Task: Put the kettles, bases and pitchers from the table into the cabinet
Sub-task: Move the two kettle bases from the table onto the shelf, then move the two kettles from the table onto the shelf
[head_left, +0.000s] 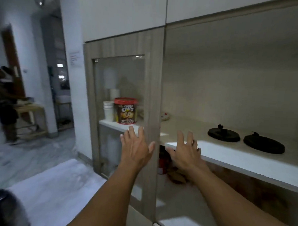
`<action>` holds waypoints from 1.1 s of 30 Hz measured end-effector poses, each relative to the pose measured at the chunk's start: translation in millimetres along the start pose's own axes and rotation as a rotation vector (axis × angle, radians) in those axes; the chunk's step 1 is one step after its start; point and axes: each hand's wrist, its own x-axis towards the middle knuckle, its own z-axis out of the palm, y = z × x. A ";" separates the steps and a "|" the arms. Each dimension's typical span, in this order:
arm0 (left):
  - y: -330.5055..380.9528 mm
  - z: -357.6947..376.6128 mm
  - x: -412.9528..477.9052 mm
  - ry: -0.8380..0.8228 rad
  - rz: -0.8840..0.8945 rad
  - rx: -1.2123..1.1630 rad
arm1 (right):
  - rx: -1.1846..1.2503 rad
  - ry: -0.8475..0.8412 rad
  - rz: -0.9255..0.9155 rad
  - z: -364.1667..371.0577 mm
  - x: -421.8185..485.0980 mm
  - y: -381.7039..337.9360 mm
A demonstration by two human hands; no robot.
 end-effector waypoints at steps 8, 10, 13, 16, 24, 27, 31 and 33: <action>-206.4 -108.6 -104.8 0.021 -0.305 0.207 | 0.132 -0.217 -0.284 88.2 -100.3 -216.1; -256.3 -133.9 -142.2 0.000 -0.392 0.266 | 0.139 -0.271 -0.359 117.9 -142.2 -265.9; -317.9 -163.1 -195.4 -0.016 -0.512 0.310 | 0.140 -0.355 -0.471 155.9 -196.9 -325.2; -366.7 -185.8 -248.6 -0.031 -0.631 0.333 | 0.131 -0.469 -0.535 186.2 -244.3 -371.9; -438.1 -193.0 -318.3 -0.037 -0.841 0.309 | 0.080 -0.599 -0.611 243.4 -297.1 -425.8; -448.0 -177.7 -315.9 -0.057 -0.900 0.238 | 0.081 -0.613 -0.576 261.1 -289.3 -428.6; -461.4 -149.1 -289.7 -0.037 -1.009 0.067 | 0.102 -0.588 -0.494 287.1 -264.3 -429.8; -469.6 -132.3 -274.2 0.003 -1.101 -0.081 | 0.150 -0.596 -0.425 304.2 -247.8 -431.6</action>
